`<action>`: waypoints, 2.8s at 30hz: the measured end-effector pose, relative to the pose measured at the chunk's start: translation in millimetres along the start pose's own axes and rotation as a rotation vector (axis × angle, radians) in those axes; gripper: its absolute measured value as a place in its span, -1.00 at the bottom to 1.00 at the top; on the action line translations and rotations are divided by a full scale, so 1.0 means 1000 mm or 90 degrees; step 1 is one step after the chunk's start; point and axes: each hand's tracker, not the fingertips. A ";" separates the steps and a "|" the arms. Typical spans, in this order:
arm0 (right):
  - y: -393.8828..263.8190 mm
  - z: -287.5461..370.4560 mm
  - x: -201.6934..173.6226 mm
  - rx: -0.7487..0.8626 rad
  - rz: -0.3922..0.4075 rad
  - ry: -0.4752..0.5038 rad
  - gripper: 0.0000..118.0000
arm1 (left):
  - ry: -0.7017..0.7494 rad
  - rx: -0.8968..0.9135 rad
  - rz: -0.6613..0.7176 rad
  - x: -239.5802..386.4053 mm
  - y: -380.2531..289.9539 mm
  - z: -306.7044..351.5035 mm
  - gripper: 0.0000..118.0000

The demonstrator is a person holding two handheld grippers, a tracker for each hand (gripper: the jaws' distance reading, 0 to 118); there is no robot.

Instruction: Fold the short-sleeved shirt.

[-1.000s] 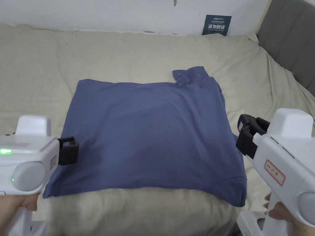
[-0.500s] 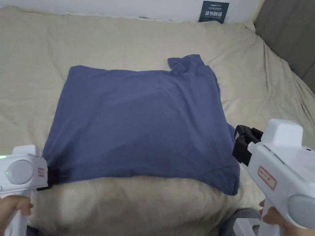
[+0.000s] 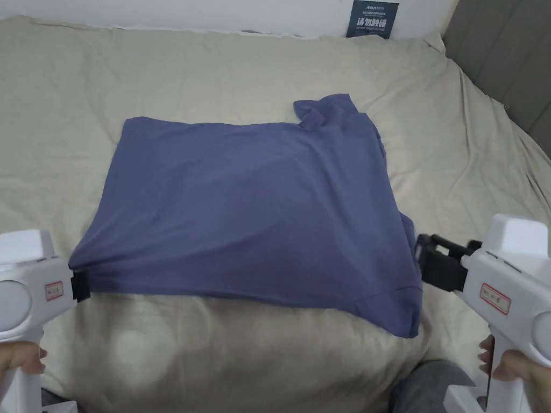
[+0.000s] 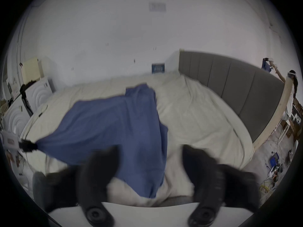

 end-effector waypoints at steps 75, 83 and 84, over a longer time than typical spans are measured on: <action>0.090 0.020 -0.051 0.288 0.033 0.053 0.94 | -0.002 0.434 -0.093 0.072 0.064 0.060 0.70; 0.058 0.049 -0.059 0.295 -0.012 0.083 -0.98 | -0.039 0.411 -0.089 0.066 0.031 0.088 -0.99; 0.058 0.047 -0.056 0.285 -0.001 0.095 -0.98 | -0.040 0.398 -0.085 0.066 0.030 0.088 -1.00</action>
